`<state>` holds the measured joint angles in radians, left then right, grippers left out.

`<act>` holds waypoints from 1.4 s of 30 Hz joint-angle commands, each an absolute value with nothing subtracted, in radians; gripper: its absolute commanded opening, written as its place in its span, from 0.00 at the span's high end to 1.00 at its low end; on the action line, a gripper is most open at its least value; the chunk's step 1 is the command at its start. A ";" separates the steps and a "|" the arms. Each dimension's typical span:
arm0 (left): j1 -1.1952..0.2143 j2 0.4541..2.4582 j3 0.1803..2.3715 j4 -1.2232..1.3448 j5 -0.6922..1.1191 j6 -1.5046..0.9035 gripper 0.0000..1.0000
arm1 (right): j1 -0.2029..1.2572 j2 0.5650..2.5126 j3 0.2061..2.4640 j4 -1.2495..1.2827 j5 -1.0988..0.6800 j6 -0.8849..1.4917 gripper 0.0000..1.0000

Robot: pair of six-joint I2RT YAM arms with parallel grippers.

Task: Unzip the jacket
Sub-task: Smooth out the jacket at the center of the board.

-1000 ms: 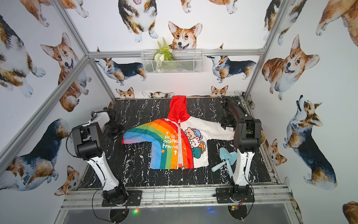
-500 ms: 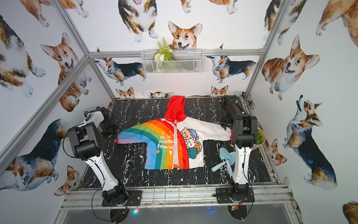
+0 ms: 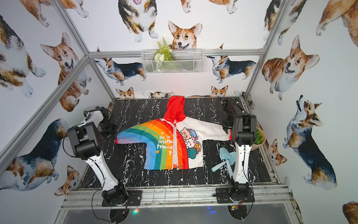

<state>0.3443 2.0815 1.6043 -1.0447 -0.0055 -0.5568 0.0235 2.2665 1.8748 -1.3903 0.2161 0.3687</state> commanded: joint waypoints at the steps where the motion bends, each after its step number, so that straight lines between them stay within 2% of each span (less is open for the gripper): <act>1: 0.345 2.079 1.615 -1.074 -0.024 -0.547 1.00 | 0.015 2.293 1.893 -1.396 0.188 0.355 0.51; 7: 0.345 2.077 1.618 -1.084 -0.026 -0.543 1.00 | -0.003 2.325 1.926 -1.400 0.189 0.354 0.73; 11: 0.346 2.077 1.622 -1.089 -0.026 -0.543 1.00 | -0.030 2.338 1.956 -1.417 0.214 0.362 0.97; 12: 0.345 2.077 1.623 -1.090 -0.026 -0.543 1.00 | -0.034 2.339 1.963 -1.421 0.221 0.363 1.00; 21: 0.346 2.078 1.622 -1.092 -0.025 -0.556 1.00 | -0.057 2.354 1.995 -1.456 0.270 0.370 1.00; 22: 0.345 2.077 1.626 -1.094 -0.024 -0.555 0.98 | -0.057 2.352 1.997 -1.457 0.268 0.371 0.99; 26: 0.345 2.057 1.665 -1.107 -0.037 -0.557 0.39 | -0.057 2.335 2.048 -1.469 0.249 0.383 0.64; 28: 0.344 2.046 1.694 -1.122 -0.051 -0.564 0.21 | -0.055 2.324 2.089 -1.477 0.236 0.390 0.50; 31: 0.345 2.028 1.744 -1.154 -0.090 -0.577 0.03 | -0.045 2.306 2.151 -1.488 0.229 0.402 0.38; 32: 0.344 2.021 1.763 -1.169 -0.111 -0.581 0.00 | -0.041 2.298 2.171 -1.493 0.227 0.408 0.34; 37: 0.326 1.973 1.856 -1.197 -0.146 -0.576 0.00 | 0.005 2.253 2.228 -1.463 0.152 0.413 0.23; 42: 0.135 2.078 2.125 -1.275 -0.150 -0.476 0.03 | 0.090 2.234 2.236 -1.363 -0.088 0.428 0.26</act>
